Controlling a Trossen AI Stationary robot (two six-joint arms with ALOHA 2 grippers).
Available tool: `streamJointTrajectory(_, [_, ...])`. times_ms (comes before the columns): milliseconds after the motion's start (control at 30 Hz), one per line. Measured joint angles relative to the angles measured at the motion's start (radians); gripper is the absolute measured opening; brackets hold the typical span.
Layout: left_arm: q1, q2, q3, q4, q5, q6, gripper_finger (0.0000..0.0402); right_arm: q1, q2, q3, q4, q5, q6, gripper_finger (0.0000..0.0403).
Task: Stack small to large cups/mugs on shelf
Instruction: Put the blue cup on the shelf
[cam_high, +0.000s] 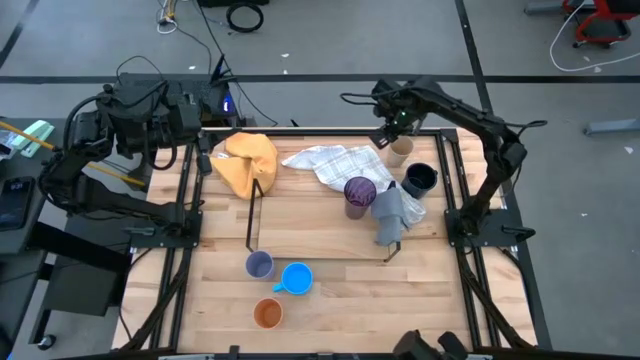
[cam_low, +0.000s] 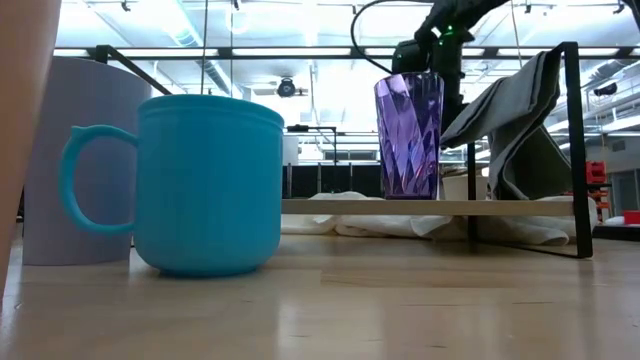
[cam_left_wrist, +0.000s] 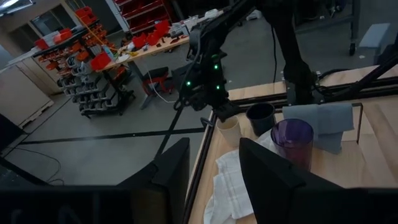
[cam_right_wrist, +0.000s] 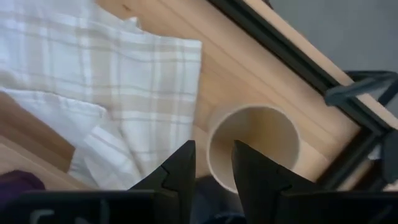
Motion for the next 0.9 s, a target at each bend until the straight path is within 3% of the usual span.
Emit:
streamJointTrajectory(567, [0.000, 0.000, 0.000, 0.000, 0.000, -0.001, 0.0149, -0.031, 0.000, -0.005, -0.042, -0.054, 0.003, 0.0170])
streamJointTrajectory(900, [0.000, 0.000, 0.000, 0.000, 0.000, -0.001, 0.0155, -0.014, -0.001, -0.056, -0.033, -0.054, 0.020, 0.0164])
